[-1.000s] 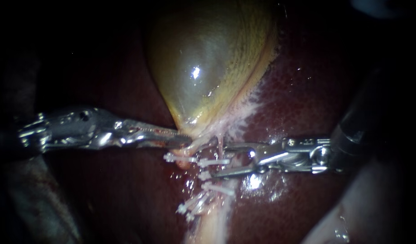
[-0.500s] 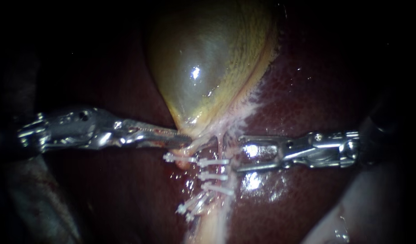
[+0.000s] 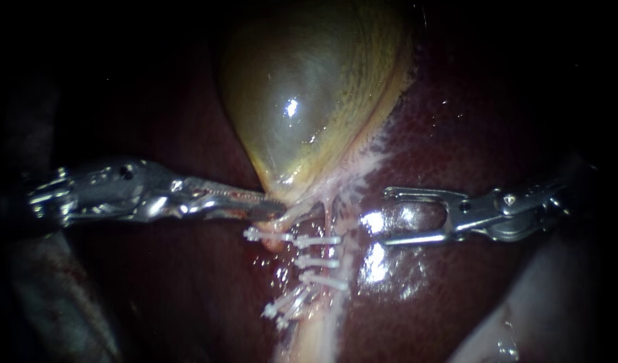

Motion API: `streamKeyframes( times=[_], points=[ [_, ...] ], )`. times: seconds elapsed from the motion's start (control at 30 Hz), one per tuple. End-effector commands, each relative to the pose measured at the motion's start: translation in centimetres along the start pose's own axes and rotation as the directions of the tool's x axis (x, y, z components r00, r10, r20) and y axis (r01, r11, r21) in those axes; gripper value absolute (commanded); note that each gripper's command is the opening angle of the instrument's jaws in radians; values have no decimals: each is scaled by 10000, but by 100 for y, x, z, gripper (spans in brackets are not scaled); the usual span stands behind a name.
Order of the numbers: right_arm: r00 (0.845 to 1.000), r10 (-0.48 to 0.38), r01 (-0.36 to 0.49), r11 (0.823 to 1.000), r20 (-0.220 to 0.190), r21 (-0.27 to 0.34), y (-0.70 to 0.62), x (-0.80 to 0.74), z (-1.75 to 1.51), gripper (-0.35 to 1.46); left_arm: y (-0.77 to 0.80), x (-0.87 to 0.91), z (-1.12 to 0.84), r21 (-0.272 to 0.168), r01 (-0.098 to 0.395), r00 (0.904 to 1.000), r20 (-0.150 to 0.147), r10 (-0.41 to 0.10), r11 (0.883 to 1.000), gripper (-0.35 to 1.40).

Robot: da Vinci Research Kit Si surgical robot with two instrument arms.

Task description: Going back third clip right tube

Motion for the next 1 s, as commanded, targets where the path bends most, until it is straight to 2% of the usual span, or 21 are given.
streamKeyframes(
  times=[0.03, 0.23, 0.53, 1.0],
  points=[
    [10000, 1, -1, 10000, 7, 4, -1, 0, 0, 53, 0, 1, 1, 6, 0, 10000, -2, 0, 10000, -35],
    [10000, 2, -2, 10000, 7, -1, -1, 0, 0, 53, 1, 3, 7, 49, 16, 10000, -1, -16, 10000, -35],
    [10000, 1, -1, 10000, 6, -4, -2, 0, 0, 53, 11, 6, 39, 180, 30, 10000, 0, -30, 9998, -35],
    [10000, -2, 2, 10000, 5, -6, -3, 0, 1, 53, 13, 16, 65, 237, 70, 10000, -34, -69, 9997, -35]
  ],
)
